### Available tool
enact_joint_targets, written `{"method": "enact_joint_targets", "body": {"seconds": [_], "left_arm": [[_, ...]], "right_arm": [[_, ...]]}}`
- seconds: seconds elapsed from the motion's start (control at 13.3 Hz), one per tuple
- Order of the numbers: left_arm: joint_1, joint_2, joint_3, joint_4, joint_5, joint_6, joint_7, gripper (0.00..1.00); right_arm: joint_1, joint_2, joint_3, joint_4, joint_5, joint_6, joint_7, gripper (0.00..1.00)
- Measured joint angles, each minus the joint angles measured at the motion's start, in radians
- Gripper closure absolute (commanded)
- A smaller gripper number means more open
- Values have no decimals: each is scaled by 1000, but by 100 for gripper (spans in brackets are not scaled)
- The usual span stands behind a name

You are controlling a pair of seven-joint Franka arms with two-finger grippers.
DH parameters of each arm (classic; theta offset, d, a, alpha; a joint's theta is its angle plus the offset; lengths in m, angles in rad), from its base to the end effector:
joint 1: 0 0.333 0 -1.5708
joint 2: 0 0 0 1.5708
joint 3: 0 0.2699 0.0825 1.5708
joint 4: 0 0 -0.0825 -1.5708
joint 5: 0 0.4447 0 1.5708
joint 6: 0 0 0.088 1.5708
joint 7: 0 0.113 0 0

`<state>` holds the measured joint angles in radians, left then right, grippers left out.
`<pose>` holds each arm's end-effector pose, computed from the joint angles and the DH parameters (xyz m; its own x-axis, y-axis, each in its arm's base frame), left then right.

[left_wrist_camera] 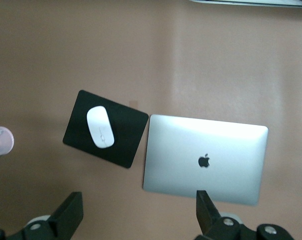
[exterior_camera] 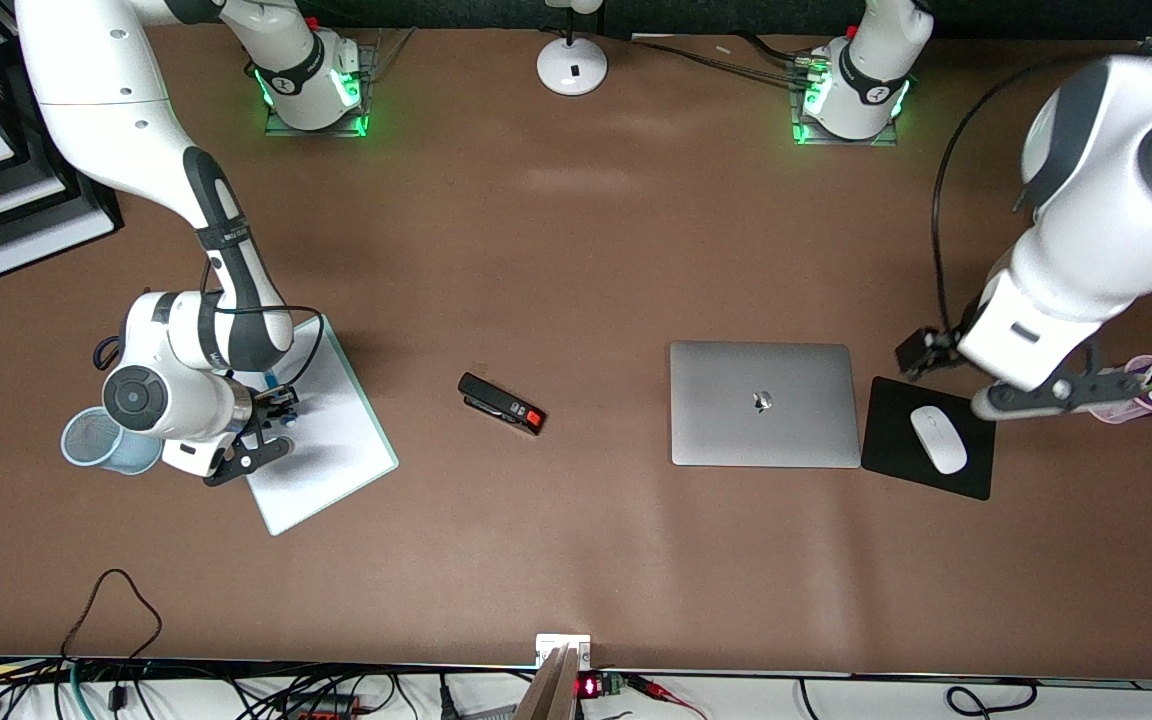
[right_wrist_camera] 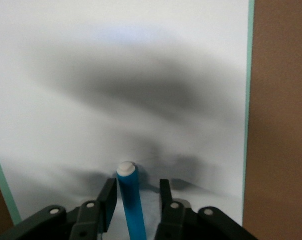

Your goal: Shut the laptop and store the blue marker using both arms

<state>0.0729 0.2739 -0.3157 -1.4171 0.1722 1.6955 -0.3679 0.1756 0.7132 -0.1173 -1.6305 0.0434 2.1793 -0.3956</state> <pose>0.6791 -0.1284 0.4949 0.9923 0.1148 0.0475 0.1181 -0.9902 -0.0750 0.6828 0.0439 0.1087 0.8883 0.4292 -0.1636 0.4321 -0.9016 -0.0191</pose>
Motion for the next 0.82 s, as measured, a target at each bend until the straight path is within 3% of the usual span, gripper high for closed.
{"method": "enact_joint_targets", "body": {"seconds": [0.82], "left_arm": [[13,-159,-2,-40,-75,-140,1,0]], "right_arm": [[0,4,0,0,0,0,0,66]]}}
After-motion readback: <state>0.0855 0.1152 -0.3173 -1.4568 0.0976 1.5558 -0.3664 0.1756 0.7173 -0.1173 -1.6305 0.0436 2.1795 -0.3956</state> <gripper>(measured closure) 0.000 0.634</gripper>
